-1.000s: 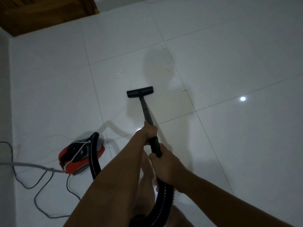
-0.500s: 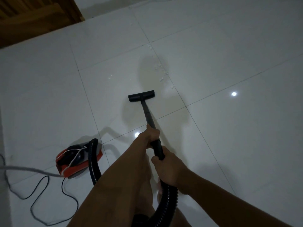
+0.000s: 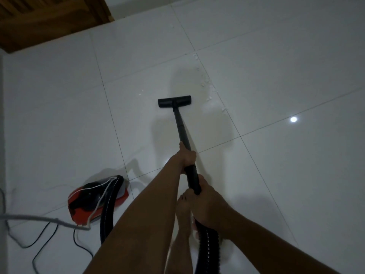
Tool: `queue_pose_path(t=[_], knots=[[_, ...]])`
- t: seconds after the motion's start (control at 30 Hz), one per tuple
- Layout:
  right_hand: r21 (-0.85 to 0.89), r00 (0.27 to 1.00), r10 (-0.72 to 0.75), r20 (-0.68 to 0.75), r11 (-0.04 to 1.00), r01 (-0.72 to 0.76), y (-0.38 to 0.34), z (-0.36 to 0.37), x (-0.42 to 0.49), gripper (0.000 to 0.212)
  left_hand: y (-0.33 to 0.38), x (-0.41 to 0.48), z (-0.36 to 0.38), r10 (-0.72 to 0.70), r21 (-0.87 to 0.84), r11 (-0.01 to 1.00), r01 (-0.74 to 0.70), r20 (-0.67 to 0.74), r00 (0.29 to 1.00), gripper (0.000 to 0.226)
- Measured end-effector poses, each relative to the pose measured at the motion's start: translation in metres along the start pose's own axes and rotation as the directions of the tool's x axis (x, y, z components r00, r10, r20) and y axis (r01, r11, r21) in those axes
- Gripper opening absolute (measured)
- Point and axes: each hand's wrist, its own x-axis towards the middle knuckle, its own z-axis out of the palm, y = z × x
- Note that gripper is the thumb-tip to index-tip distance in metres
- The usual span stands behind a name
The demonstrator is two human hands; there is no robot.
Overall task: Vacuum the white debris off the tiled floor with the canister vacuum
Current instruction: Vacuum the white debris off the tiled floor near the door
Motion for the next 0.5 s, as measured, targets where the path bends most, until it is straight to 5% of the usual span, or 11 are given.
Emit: queue_pose_path(t=[0.5], knots=[[-0.028,0.997,-0.063,-0.052,0.998,0.061,-0.094,-0.009,0.117,0.05,0.1,0.089,-0.074,0.068,0.063,0.996,-0.068,0.002,0.998,0.077]])
